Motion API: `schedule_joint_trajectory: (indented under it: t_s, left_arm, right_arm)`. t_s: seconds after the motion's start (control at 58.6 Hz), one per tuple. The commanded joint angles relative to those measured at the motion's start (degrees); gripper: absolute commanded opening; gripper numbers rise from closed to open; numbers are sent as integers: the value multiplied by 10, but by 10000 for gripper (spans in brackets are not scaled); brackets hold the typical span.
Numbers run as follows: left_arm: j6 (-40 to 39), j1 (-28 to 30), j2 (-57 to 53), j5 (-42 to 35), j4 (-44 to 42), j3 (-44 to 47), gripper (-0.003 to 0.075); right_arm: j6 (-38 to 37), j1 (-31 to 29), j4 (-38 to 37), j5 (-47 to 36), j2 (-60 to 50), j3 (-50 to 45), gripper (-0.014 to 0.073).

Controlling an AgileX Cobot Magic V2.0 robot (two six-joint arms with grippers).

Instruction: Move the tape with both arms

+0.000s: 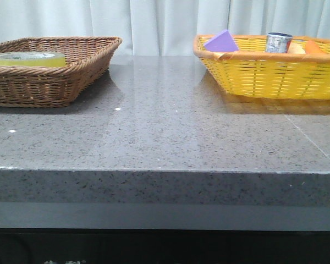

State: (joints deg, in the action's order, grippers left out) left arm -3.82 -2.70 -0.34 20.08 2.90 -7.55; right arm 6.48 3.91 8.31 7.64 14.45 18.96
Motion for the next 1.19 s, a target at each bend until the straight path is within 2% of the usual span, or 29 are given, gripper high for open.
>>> schedule_joint_trajectory:
  t_s: [0.0,0.136,0.29,1.177]
  left_arm:
    - [-8,-3,-10,-54,-2,16,-20]
    - [-8,-3,-11,-70,-2,54,-20]
    - [-8,-3,-11,-157,-3,104,-20]
    - [-8,-3,-10,-144,-3,103,-20]
  right_arm:
    - [0,-2,-4,-42,5,14,-122]
    - [0,-2,-4,-42,5,14,-122]
    - [0,-2,-4,-42,5,14,-122]
    - [0,-2,-4,-42,5,14,-122]
